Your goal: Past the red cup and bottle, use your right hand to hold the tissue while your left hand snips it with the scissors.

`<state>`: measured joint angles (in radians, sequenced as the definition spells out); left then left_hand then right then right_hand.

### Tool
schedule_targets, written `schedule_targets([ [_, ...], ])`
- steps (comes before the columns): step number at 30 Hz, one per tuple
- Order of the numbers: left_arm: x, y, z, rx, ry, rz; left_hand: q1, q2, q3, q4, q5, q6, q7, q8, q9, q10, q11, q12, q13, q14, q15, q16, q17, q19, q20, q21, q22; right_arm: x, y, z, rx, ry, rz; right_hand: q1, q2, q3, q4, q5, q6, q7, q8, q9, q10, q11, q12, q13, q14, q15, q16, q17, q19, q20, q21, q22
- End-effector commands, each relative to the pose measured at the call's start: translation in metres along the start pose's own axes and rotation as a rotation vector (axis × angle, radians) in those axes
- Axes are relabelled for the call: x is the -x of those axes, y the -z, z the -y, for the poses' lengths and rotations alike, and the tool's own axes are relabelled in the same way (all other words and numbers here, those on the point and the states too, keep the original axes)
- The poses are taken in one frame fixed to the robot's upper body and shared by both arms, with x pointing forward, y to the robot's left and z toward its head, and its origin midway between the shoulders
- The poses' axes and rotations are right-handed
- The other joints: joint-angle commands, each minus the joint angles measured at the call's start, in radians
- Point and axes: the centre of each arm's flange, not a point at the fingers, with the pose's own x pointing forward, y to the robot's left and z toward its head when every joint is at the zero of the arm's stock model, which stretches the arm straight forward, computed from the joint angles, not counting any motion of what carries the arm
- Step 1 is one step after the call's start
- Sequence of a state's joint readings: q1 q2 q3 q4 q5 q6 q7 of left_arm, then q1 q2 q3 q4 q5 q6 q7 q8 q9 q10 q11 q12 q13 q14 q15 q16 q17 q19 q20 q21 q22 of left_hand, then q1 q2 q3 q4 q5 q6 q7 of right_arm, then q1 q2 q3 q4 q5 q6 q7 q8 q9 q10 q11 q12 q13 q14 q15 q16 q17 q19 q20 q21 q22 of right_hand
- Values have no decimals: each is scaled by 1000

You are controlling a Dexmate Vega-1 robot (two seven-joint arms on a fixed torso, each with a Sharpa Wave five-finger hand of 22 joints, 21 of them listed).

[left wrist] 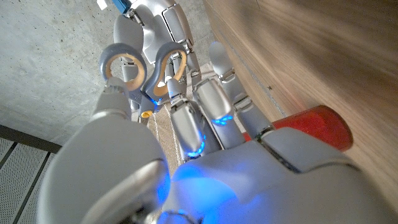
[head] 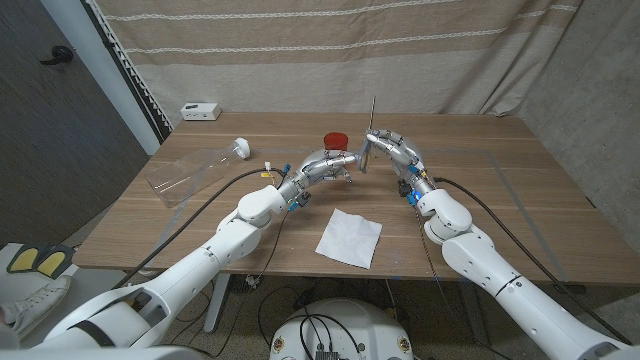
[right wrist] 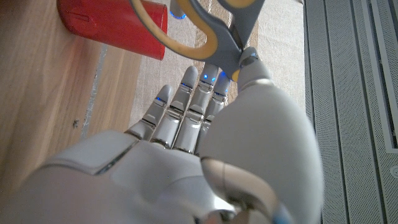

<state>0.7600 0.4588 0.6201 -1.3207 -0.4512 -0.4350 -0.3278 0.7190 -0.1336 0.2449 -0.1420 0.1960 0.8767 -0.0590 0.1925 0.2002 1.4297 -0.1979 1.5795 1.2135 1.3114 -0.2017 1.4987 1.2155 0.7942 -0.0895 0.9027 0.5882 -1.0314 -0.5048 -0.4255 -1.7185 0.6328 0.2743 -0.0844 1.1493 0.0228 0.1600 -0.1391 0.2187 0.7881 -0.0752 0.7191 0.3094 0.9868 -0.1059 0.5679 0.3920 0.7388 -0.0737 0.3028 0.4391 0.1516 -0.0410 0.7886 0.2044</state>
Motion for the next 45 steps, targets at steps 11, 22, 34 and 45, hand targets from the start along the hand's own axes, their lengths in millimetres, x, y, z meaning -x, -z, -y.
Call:
schedule_targets([
  [11,3,-3,7,-22,-9,8,15,1,5,0,-3,11,7,7,0,4,-2,7,11,0,-3,9,5,-4,-121,11,-3,10,-2,-3,36,5,-2,118,105,-1,1,18,69,-65,3,-18,95,-85,-12,-12,0,-167,-1,8,-87,49,-25,-8],
  [22,3,-5,9,-31,-14,10,20,3,7,0,-4,6,6,4,0,4,-2,9,15,3,-3,12,5,-4,-120,16,-7,12,-4,-4,55,18,2,118,95,-11,2,28,94,-98,-3,-54,105,-85,-32,-39,-39,-165,-18,12,-167,138,-67,-20],
  [34,4,-4,8,-28,-21,10,24,2,8,-1,-4,4,8,3,-1,5,0,9,15,-2,-3,8,0,-6,-120,22,-10,12,-4,-8,74,21,4,110,92,-24,8,39,103,-110,-14,-83,116,-85,-56,-72,-81,-163,-29,19,-227,191,-114,-28],
  [45,7,-5,8,-31,-38,13,24,2,8,0,-5,21,10,9,-1,7,1,12,17,3,-3,13,4,-6,-120,28,-14,14,-4,-12,101,30,15,108,93,-30,10,49,111,-114,-19,-96,122,-89,-67,-83,-112,-162,-36,22,-252,206,-142,-30],
])
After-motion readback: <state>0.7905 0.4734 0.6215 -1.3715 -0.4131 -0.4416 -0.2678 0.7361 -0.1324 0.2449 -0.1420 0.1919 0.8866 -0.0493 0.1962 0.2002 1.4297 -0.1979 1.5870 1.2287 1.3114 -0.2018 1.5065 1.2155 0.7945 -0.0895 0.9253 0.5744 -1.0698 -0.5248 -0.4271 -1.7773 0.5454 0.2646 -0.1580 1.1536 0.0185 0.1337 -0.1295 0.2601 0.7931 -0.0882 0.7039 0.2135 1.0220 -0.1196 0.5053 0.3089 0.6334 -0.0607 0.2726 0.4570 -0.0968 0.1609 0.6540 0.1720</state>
